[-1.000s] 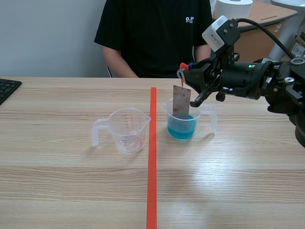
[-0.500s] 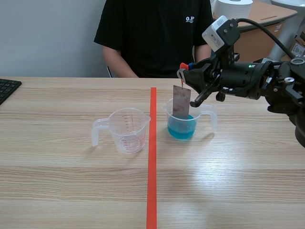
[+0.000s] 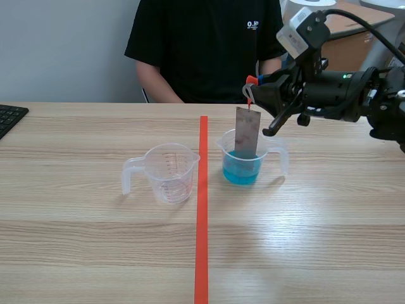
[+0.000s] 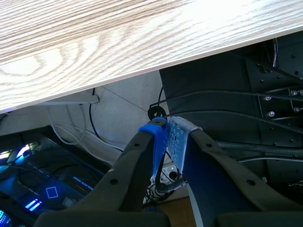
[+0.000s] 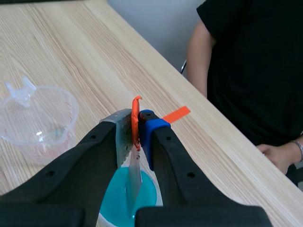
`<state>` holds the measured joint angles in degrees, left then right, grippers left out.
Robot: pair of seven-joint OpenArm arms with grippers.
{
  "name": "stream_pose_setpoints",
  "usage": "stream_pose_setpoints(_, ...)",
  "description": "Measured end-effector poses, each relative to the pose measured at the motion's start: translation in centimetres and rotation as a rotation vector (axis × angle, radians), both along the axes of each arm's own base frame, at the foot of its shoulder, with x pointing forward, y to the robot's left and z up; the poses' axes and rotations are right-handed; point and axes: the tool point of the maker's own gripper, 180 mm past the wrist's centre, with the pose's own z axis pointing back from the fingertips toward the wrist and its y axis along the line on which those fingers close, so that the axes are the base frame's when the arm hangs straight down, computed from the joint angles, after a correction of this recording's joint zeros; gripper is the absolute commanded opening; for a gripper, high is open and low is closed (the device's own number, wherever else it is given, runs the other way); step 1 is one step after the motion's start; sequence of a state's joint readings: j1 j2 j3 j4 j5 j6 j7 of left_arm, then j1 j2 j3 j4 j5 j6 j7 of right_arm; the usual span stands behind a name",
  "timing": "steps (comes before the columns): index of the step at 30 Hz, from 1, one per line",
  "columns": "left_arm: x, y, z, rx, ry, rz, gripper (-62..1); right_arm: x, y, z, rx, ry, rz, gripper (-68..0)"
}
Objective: Do the redox reaction experiment.
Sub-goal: 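Hold the plate still in the solution, then raise the plate and point at it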
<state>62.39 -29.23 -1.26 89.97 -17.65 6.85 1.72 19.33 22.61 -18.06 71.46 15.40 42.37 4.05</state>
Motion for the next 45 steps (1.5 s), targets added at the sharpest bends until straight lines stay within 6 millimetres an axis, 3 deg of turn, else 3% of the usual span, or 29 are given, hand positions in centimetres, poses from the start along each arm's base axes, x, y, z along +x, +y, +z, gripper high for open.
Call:
stream_pose_setpoints(25,0.0,0.0,0.0,0.0,0.0,0.0,-56.0,-1.4,-0.2,8.7,0.055,-0.084,0.024,-65.8)
stream_pose_setpoints(34,0.0,0.0,0.0,0.0,0.0,0.0,-56.0,-1.9,-0.2,10.5,0.078,-0.095,0.029,-65.8)
stream_pose_setpoints(45,0.0,0.1,0.0,0.002,0.0,-0.004,-56.0,-1.9,-0.2,10.4,0.072,-0.091,0.027,-65.8)
